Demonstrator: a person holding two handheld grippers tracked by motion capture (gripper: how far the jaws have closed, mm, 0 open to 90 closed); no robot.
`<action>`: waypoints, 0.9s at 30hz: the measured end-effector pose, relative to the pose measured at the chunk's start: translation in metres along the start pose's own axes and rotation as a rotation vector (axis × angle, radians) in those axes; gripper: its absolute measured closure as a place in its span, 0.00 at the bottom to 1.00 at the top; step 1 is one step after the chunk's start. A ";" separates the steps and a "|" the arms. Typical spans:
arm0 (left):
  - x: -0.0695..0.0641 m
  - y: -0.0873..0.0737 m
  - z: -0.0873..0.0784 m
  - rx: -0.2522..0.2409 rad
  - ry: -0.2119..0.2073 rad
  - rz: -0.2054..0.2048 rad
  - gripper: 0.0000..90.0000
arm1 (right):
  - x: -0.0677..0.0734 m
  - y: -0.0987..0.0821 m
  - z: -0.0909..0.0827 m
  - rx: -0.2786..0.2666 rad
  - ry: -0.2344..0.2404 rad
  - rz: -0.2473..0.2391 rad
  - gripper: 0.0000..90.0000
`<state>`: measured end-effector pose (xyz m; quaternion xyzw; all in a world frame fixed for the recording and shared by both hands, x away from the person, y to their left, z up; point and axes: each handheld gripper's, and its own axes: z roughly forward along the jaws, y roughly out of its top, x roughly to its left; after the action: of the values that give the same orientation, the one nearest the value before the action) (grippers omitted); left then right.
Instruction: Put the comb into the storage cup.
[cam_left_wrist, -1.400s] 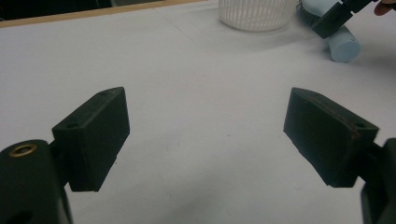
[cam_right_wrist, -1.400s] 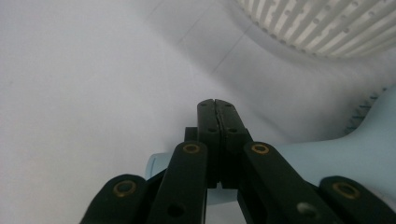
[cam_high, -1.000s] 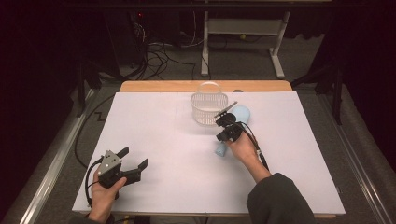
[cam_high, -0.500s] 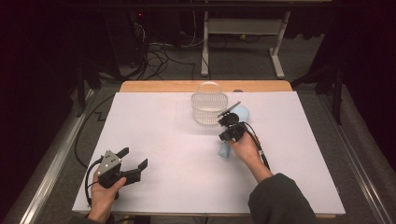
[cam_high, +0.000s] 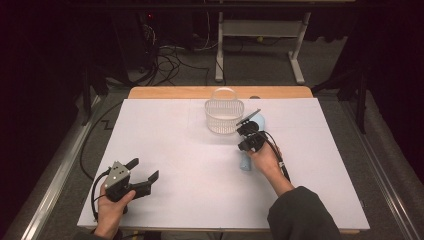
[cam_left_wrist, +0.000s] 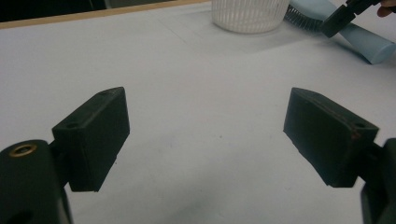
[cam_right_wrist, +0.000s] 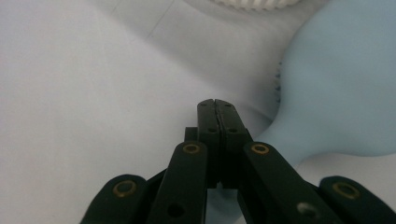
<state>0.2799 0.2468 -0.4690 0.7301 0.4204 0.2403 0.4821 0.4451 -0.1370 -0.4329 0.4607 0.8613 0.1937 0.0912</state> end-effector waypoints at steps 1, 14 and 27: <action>0.000 0.000 0.000 0.000 0.000 0.000 0.17 | 0.000 0.000 0.000 0.002 -0.003 0.009 1.00; 0.000 0.000 0.000 0.001 0.000 -0.001 0.17 | -0.007 0.000 -0.001 -0.030 -0.034 0.052 1.00; 0.000 0.000 -0.001 -0.002 -0.002 -0.001 0.17 | -0.009 0.002 0.004 -0.035 -0.068 0.076 1.00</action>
<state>0.2796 0.2472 -0.4688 0.7297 0.4201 0.2396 0.4833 0.4532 -0.1428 -0.4355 0.4978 0.8360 0.1965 0.1212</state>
